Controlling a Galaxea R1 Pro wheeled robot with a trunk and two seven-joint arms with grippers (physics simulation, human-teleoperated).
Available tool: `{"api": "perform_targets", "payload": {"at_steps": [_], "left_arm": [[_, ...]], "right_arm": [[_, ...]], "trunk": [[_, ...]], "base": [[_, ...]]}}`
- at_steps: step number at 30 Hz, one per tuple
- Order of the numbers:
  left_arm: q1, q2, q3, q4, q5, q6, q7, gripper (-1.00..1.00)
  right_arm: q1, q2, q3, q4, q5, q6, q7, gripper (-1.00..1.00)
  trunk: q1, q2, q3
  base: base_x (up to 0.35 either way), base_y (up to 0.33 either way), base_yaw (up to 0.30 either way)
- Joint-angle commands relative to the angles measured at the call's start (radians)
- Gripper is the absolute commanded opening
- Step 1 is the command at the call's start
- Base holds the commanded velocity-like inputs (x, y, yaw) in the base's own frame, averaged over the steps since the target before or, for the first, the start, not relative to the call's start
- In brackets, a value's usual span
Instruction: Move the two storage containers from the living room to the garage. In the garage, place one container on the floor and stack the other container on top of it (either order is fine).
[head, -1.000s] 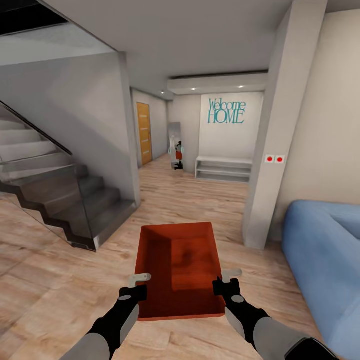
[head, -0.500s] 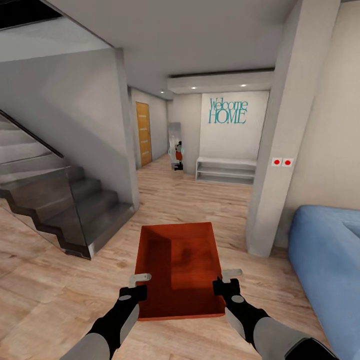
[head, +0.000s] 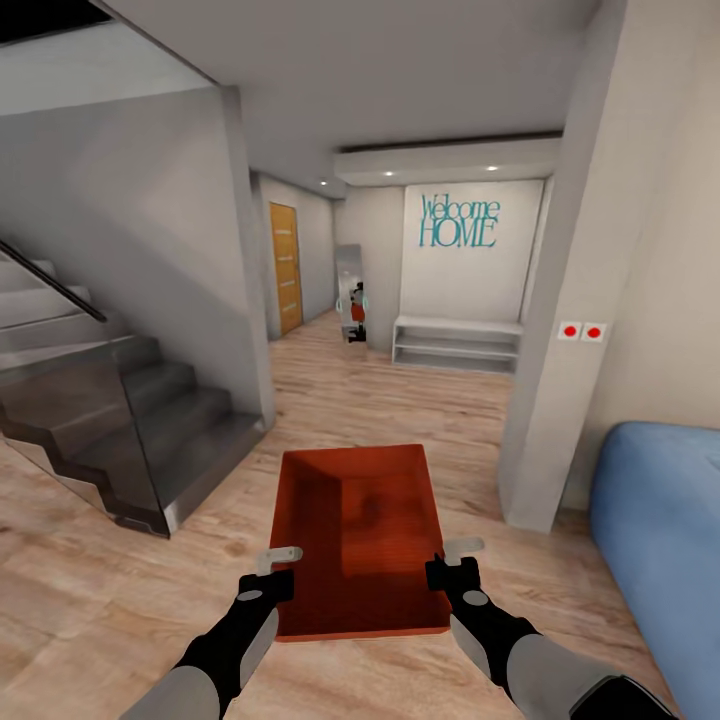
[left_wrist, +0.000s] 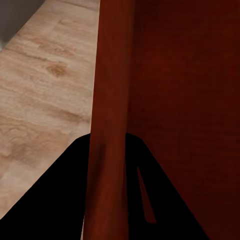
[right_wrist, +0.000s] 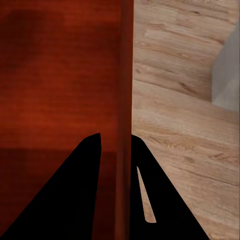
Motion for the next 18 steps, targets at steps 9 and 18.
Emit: {"api": "perform_targets", "payload": {"at_steps": [9, 18], "left_arm": [[0.0, 0.027, 0.02, -0.006, -0.015, -0.008, 0.062, -1.0], [-0.001, 0.029, 0.02, -0.006, -0.015, -0.008, 0.062, -1.0]], "right_arm": [[-0.001, 0.0, -0.044, 0.0, -0.045, 0.001, 0.0, -1.0], [-0.001, 0.0, -0.044, 0.0, -0.045, 0.001, -0.001, -1.0]], "trunk": [[0.001, -0.001, -0.001], [0.001, -0.001, -0.001]], "base": [[0.323, 0.0, 0.0], [0.323, 0.0, 0.0]]}}
